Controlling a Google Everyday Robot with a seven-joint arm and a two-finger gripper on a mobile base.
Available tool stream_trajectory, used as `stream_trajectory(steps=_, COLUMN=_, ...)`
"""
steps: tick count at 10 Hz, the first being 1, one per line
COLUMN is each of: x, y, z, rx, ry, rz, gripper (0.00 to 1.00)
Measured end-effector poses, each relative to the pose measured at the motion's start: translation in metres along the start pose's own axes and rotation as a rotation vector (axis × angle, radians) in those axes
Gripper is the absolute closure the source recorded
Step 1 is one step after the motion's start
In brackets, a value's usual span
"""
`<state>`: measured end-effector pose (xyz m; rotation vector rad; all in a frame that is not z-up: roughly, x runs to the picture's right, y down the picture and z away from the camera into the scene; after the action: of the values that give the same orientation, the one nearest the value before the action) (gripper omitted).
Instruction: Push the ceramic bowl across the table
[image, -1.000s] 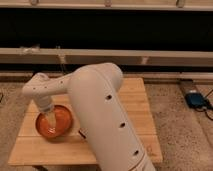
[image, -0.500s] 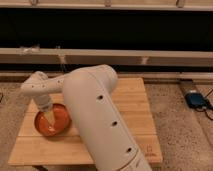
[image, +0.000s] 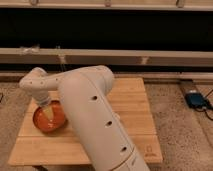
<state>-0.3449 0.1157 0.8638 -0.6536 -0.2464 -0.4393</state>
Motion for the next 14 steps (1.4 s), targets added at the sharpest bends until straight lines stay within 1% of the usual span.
stream_trajectory(steps=2, x=0.012, y=-0.018, z=-0.001, rx=0.01, ry=0.006, rz=0.02, gripper=0.3)
stream_trajectory(steps=3, x=0.014, y=-0.024, z=0.0, rx=0.011, ry=0.01, rz=0.024, gripper=0.3)
stream_trajectory(steps=6, x=0.021, y=-0.042, z=0.01, rx=0.007, ry=0.028, rz=0.032, gripper=0.3)
stream_trajectory(steps=9, x=0.035, y=-0.065, z=0.014, rx=0.021, ry=0.045, rz=0.053, gripper=0.3)
stream_trajectory(steps=11, x=0.048, y=-0.079, z=0.008, rx=0.04, ry=0.06, rz=0.073, gripper=0.3)
stream_trajectory(steps=13, x=0.058, y=-0.088, z=0.0, rx=0.058, ry=0.059, rz=0.094, gripper=0.3)
stream_trajectory(steps=14, x=0.065, y=-0.088, z=-0.01, rx=0.063, ry=0.051, rz=0.1, gripper=0.3)
